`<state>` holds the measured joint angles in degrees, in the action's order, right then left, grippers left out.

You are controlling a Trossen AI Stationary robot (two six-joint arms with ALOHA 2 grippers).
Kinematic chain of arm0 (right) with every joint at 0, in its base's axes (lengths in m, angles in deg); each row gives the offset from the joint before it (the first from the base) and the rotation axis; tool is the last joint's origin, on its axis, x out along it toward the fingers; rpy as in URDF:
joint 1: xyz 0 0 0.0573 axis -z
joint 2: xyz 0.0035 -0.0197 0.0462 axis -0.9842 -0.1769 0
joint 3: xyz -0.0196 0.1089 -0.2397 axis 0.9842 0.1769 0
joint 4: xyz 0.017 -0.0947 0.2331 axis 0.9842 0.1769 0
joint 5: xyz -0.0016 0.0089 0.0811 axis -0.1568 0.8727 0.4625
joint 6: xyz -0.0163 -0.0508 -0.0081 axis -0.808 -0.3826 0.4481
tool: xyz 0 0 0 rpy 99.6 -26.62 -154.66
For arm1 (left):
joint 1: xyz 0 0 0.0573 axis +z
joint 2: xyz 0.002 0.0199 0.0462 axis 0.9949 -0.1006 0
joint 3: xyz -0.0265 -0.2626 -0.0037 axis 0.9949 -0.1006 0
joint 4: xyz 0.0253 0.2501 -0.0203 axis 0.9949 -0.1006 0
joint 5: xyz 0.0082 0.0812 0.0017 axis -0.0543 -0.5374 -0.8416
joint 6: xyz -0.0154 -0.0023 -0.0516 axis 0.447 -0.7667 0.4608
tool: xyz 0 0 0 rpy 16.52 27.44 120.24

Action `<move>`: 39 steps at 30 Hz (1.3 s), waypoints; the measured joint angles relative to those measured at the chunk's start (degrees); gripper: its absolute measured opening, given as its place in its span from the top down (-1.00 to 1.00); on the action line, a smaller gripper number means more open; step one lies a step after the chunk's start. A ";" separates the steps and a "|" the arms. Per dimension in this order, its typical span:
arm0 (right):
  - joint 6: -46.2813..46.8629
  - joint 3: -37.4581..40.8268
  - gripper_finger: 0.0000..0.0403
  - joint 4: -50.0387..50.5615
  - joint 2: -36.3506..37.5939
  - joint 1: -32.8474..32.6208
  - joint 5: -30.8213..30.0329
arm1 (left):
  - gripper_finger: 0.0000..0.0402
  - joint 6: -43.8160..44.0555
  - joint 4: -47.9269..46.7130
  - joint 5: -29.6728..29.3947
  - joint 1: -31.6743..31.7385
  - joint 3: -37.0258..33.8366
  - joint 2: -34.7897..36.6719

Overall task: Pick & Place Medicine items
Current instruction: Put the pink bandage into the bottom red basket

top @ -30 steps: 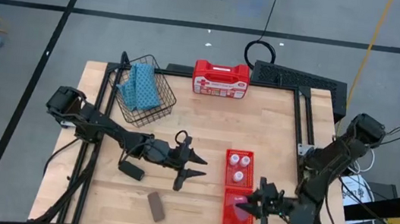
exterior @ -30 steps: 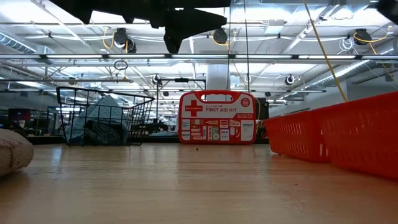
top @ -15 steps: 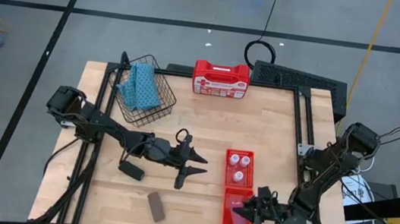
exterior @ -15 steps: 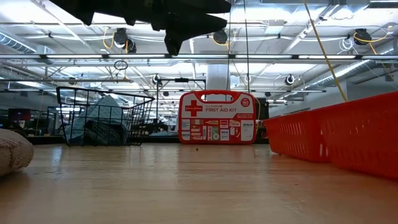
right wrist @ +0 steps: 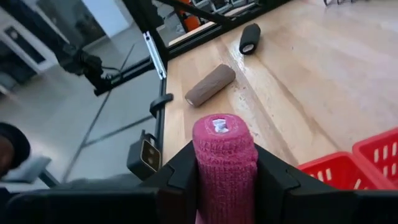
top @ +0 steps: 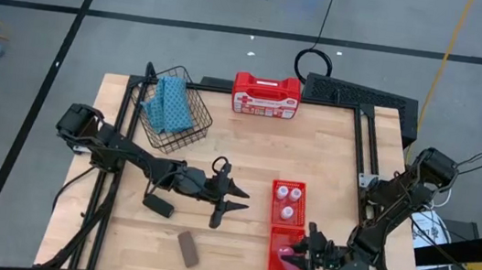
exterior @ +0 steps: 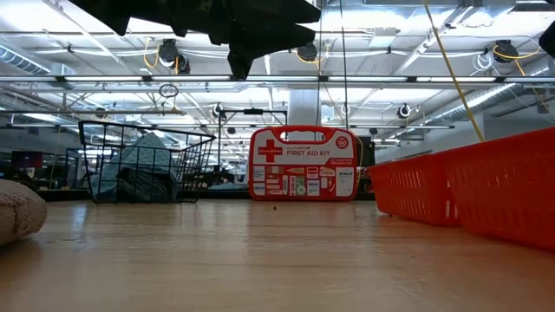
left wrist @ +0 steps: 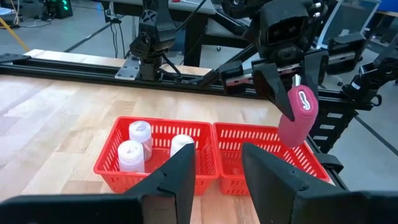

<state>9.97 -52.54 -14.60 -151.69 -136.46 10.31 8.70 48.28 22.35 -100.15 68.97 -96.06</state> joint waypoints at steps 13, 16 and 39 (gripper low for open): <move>-3.46 0.00 0.57 0.98 -0.02 -0.87 3.07 | 0.32 0.00 0.00 0.00 0.00 0.00 0.00; -3.47 0.00 0.57 1.20 -0.77 -0.88 3.05 | 0.32 0.00 0.00 0.00 0.00 0.00 0.00; -0.37 0.00 0.37 -2.14 -7.21 0.42 3.05 | 0.32 0.00 0.04 -0.02 0.11 0.00 0.00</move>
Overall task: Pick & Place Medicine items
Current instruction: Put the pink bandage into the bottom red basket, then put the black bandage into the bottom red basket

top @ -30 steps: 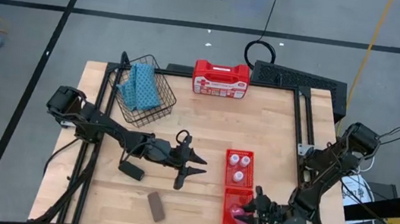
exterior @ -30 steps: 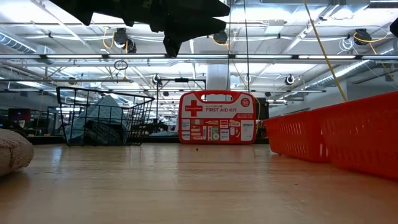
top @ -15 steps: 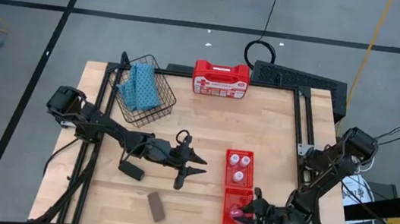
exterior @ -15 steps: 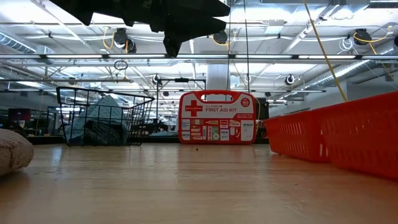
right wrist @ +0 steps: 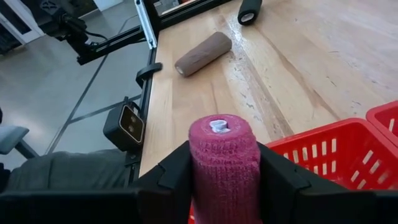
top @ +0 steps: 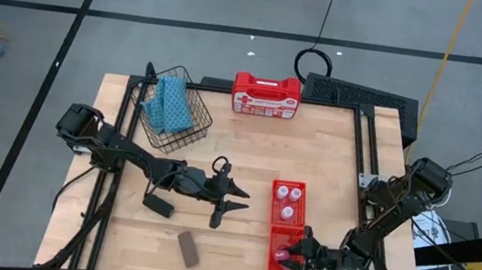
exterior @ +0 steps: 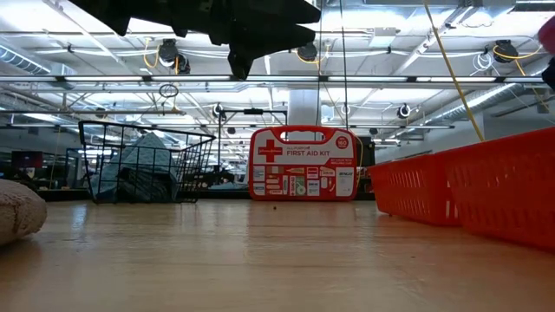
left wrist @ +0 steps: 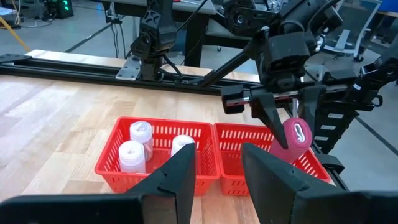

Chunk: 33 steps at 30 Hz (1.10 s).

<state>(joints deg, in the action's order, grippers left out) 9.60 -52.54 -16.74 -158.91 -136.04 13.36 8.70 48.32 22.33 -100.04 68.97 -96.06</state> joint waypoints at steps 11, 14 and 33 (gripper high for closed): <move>-0.49 0.00 0.09 -0.07 0.00 0.90 -0.12 | 0.32 0.00 0.02 0.00 0.00 0.00 0.00; -0.50 0.00 -0.01 -0.07 0.00 1.36 -0.11 | 0.32 0.00 0.02 0.00 0.00 0.00 0.00; -12.43 0.00 -0.25 -0.07 3.69 2.68 -0.08 | 0.32 0.00 0.02 0.02 0.00 0.00 0.00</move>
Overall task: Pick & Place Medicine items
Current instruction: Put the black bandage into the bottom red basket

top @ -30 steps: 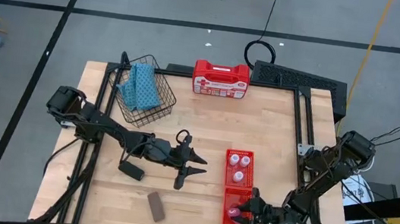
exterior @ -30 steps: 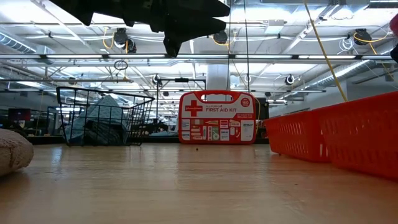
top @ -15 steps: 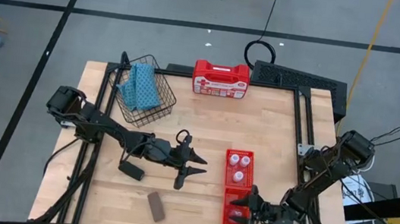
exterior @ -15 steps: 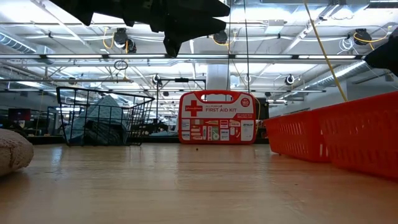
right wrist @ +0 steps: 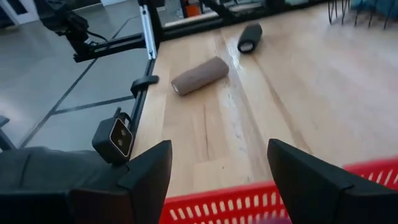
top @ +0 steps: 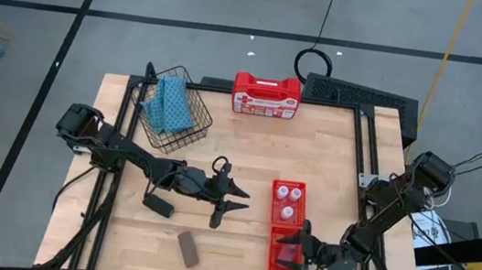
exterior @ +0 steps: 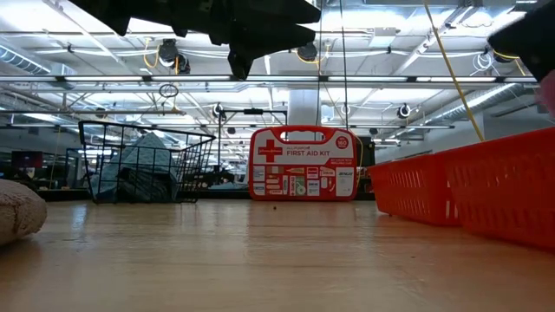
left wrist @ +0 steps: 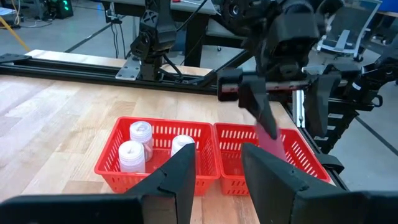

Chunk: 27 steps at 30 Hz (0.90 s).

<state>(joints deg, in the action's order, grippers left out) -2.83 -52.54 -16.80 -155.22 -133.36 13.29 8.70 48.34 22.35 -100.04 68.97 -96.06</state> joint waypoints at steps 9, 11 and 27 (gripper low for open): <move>-14.22 0.00 -0.23 -0.96 2.52 3.07 -4.98 | 0.32 -0.01 0.00 0.00 0.00 0.00 0.00; -17.46 0.00 -0.23 -2.41 2.50 4.73 -6.35 | 0.32 -0.46 0.00 0.00 0.00 0.00 0.00; -33.26 0.00 -0.23 -11.29 2.47 15.24 1.68 | 0.32 4.11 -38.22 0.03 -1.56 0.04 17.33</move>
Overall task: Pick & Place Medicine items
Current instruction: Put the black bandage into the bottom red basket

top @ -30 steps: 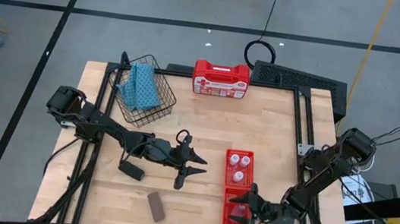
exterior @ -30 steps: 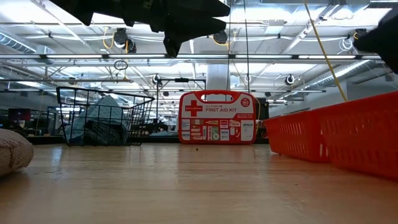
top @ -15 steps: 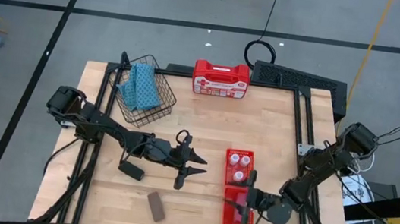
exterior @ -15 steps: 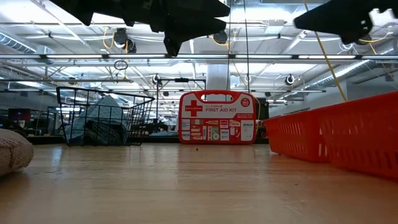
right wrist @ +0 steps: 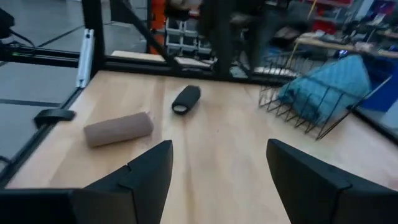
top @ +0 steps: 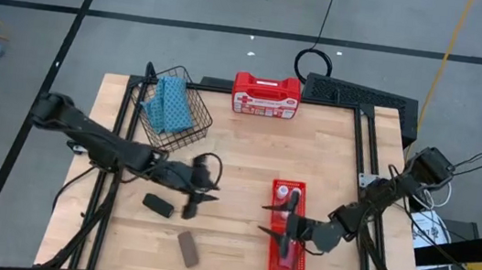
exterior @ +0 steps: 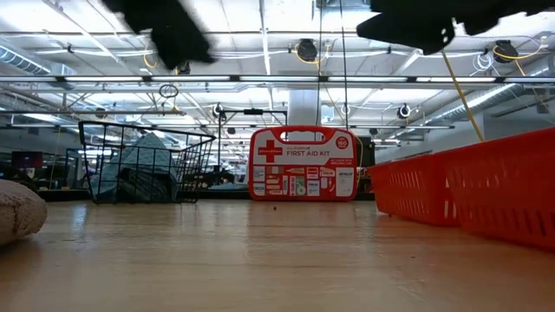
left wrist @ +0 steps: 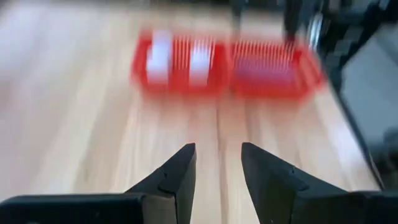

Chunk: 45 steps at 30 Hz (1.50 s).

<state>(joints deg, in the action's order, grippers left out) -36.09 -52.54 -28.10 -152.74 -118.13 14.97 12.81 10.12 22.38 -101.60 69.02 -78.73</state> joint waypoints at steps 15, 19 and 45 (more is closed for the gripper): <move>0.94 0.00 -0.23 0.69 0.00 5.49 10.70 | 0.15 42.04 -47.59 1.89 -18.94 -7.69 5.58; 2.62 0.00 -0.23 2.46 0.00 6.27 11.93 | -0.11 43.13 -45.69 2.10 -20.29 -11.96 5.56; 5.17 0.00 -0.23 4.89 0.00 6.83 11.84 | 0.20 27.93 -2.48 -3.60 -20.85 -23.76 5.29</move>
<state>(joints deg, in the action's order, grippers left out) -30.93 -52.54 -23.21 -152.74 -111.30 26.80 40.74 7.64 18.78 -122.44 45.26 -73.44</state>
